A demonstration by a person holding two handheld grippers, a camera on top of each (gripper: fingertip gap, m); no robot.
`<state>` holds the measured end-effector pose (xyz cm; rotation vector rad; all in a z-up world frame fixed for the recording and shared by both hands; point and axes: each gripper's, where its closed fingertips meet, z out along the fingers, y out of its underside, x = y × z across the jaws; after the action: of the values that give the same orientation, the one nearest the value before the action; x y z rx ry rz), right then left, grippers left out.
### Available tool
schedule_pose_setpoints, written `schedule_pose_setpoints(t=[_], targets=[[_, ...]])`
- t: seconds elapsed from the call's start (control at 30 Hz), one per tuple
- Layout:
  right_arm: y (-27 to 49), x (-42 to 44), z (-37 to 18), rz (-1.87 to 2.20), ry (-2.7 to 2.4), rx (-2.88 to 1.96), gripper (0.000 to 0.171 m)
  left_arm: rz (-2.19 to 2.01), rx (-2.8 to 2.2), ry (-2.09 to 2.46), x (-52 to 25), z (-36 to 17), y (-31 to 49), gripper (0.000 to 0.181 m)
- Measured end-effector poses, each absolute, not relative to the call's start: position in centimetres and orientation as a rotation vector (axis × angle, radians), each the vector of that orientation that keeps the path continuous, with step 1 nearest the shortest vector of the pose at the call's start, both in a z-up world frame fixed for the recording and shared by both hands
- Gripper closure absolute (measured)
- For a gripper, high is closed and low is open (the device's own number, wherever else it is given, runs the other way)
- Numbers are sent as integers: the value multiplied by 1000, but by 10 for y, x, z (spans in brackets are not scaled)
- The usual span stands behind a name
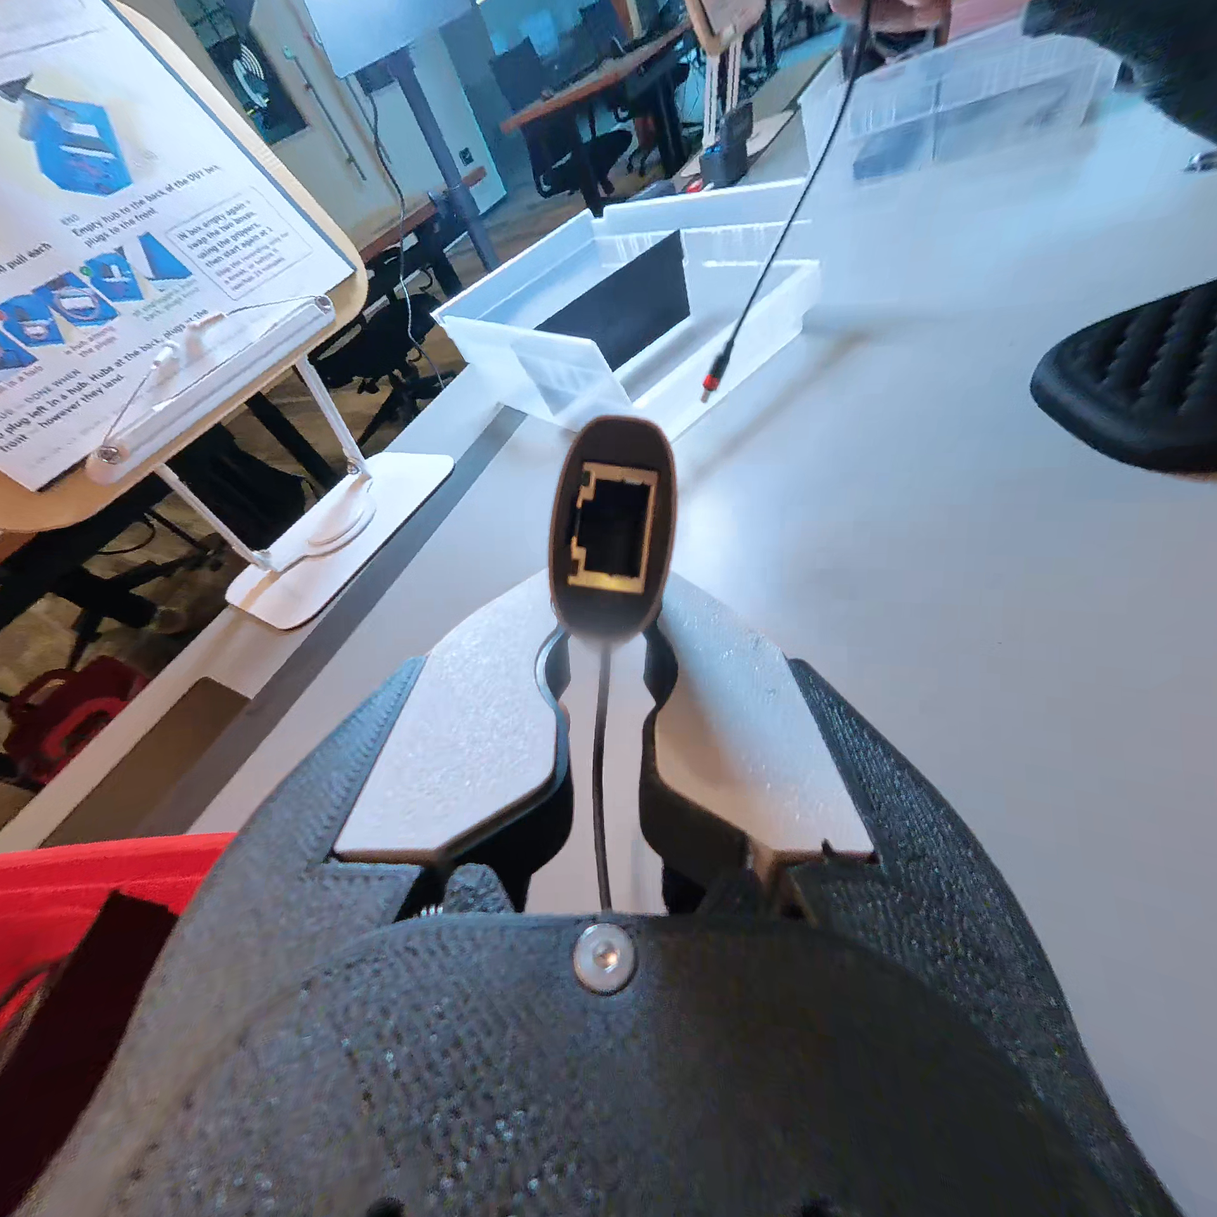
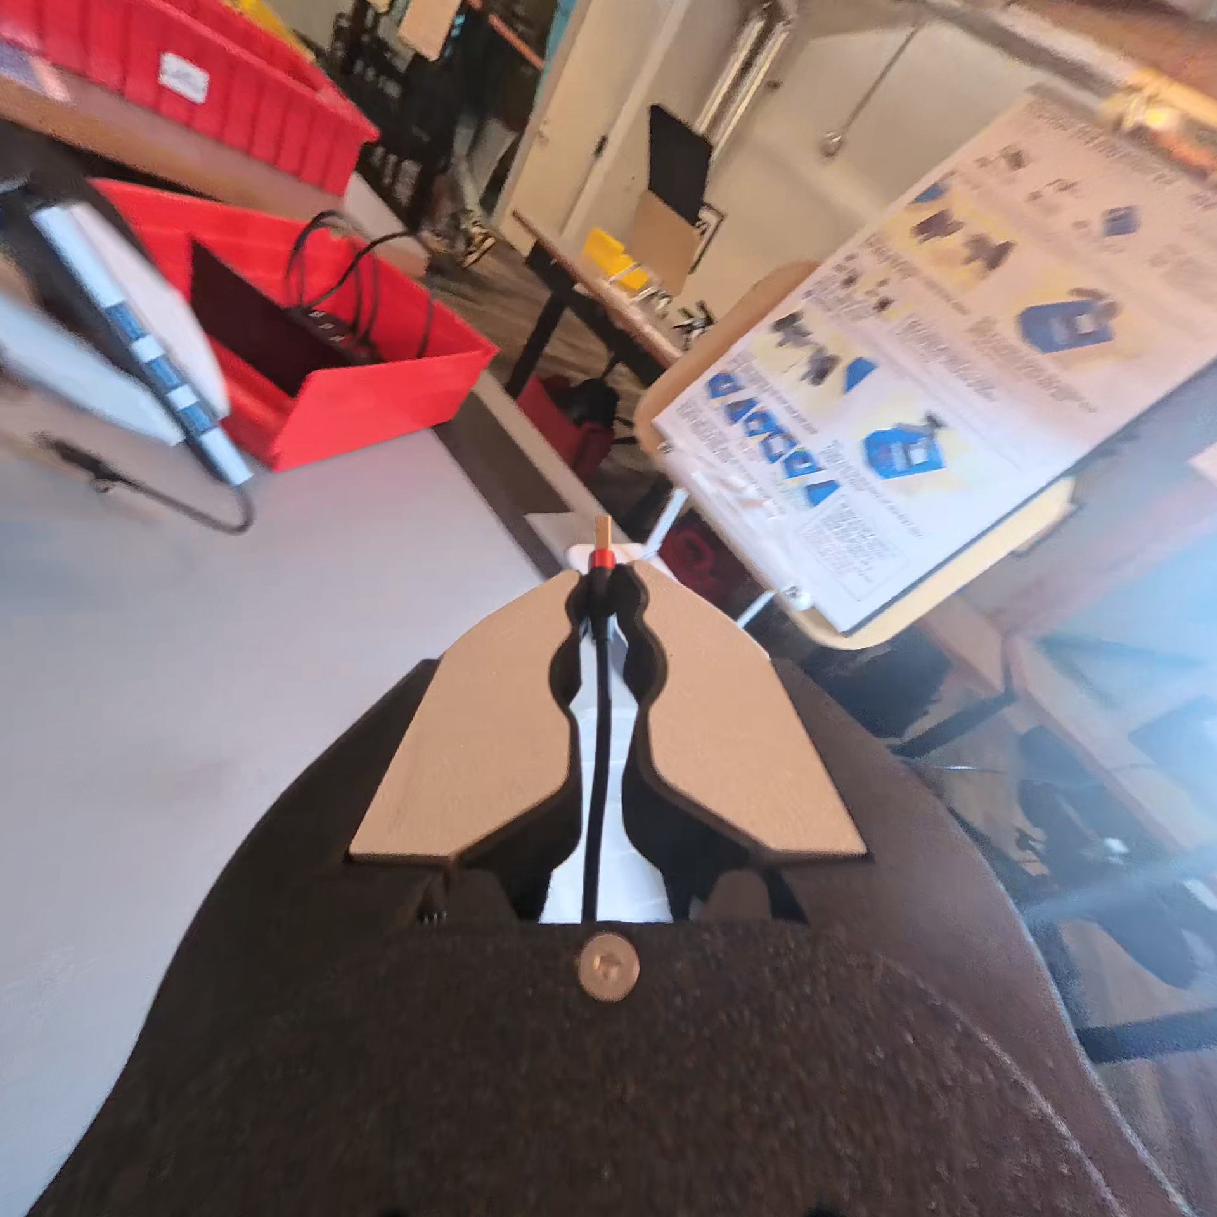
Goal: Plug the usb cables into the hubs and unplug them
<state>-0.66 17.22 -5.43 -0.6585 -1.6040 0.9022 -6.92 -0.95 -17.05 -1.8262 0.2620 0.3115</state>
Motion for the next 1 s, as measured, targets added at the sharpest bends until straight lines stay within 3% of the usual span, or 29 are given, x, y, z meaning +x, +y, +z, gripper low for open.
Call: schedule_pose_setpoints(t=[0.17,0.43,0.53,0.67,0.8,1.0], targets=[[216,-35,-21,808,-1506,-714,163,317,-1834,255,-69,-182,-6,162],[322,-74,-155,351,-1638,-1066,163,201,-1756,205,-68,-175,-8,163],[335,-71,-163,308,-1626,-1118,141,178,-1756,208,-67,-178,-7,163],[314,-67,-127,454,-1578,-1089,133,145,-1755,211,-63,-179,-6,163],[246,-65,-103,638,-1706,-899,132,98,-1744,202,-60,-179,-6,163],[103,-46,-124,1052,-2128,-604,132,-50,-1611,185,-46,-157,-10,163]])
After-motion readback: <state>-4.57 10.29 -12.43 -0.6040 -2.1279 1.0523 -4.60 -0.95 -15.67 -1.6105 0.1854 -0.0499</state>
